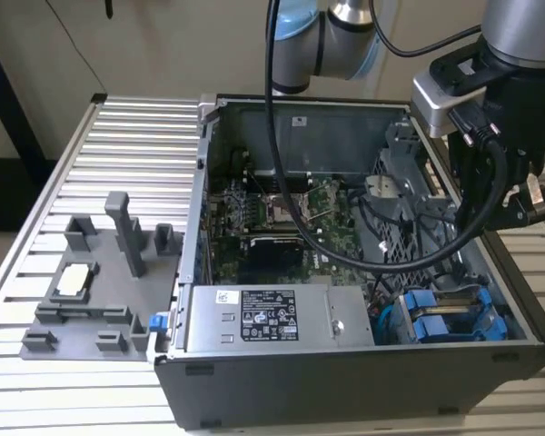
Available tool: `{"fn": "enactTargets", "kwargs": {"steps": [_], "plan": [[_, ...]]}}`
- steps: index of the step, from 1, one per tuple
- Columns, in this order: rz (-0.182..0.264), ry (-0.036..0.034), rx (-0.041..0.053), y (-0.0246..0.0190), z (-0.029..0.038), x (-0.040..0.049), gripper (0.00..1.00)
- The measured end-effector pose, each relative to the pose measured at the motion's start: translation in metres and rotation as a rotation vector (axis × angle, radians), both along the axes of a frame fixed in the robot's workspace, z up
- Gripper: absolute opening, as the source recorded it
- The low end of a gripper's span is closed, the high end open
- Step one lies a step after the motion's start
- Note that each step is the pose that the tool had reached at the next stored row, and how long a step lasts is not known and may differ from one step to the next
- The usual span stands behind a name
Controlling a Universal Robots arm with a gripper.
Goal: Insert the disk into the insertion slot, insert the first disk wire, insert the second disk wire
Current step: 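Insert the first disk wire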
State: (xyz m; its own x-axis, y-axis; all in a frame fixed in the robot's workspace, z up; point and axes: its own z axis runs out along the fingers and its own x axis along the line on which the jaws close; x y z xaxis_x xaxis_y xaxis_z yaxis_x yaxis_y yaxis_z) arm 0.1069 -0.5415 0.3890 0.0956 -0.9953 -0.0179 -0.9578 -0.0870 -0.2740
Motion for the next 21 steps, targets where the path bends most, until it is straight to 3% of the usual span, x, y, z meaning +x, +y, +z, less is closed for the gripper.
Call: {"fn": "enactTargets", "kwargs": {"steps": [6, 8, 10, 12, 20, 21], "plan": [[0.0, 0.0013, -0.0002, 0.0, 0.0, 0.0009, 0.19], [0.0, 0.0107, -0.0001, -0.0001, -0.0002, 0.0043, 0.19], [0.0, 0.0261, -0.0001, -0.0002, -0.0002, 0.0089, 0.19], [0.0, 0.0512, -0.0001, -0.0005, -0.0003, 0.014, 0.19], [0.0, 0.1858, -0.001, -0.0019, -0.0006, 0.0327, 0.19], [0.0, 0.2001, -0.0011, -0.0021, -0.0006, 0.0348, 0.19]]}}
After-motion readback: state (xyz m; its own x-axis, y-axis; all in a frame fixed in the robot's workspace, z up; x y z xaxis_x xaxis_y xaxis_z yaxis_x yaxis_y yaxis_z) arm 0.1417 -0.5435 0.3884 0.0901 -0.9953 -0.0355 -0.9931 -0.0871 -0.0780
